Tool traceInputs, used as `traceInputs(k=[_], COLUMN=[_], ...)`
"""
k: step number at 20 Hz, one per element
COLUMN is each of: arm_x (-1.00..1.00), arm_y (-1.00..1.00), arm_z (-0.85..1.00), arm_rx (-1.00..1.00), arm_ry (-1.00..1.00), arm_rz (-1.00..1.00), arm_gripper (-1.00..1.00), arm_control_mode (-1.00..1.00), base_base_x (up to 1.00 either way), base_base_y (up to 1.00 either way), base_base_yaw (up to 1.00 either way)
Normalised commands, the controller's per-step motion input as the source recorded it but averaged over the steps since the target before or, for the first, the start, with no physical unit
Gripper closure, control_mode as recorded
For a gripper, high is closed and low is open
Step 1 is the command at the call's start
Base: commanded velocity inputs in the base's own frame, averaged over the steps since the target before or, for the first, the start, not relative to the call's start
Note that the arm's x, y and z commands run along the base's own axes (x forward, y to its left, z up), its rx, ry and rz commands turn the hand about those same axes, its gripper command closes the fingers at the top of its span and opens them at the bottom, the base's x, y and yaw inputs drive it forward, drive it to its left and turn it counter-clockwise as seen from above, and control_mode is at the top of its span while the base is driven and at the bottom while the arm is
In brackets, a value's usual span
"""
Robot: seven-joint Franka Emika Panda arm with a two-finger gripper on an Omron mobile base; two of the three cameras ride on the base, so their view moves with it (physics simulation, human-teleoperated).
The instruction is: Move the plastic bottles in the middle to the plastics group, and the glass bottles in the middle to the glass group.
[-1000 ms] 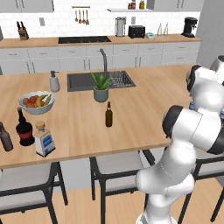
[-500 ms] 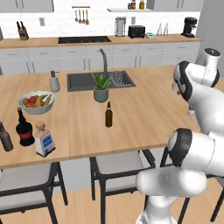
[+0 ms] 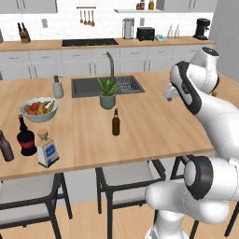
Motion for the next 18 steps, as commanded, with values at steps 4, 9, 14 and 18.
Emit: traceInputs(k=[4, 9, 14, 18], arm_x=[0.00, 0.02, 0.13, 0.18], arm_y=[1.00, 1.00, 0.95, 0.54], arm_z=[0.17, 0.05, -0.19, -0.46], arm_rx=[-0.04, -0.05, -0.08, 0.00], arm_ry=[0.00, 0.00, 0.00, 0.00], arm_rz=[0.22, -0.01, -0.06, -0.01], arm_gripper=[-1.00, -1.00, -1.00, -1.00], arm_control_mode=[-1.00, -1.00, -1.00, -1.00], base_base_x=[0.00, 0.00, 0.00, 0.00], base_base_y=[0.00, 0.00, 0.00, 0.00], base_base_yaw=[0.00, 0.00, 0.00, 0.00])
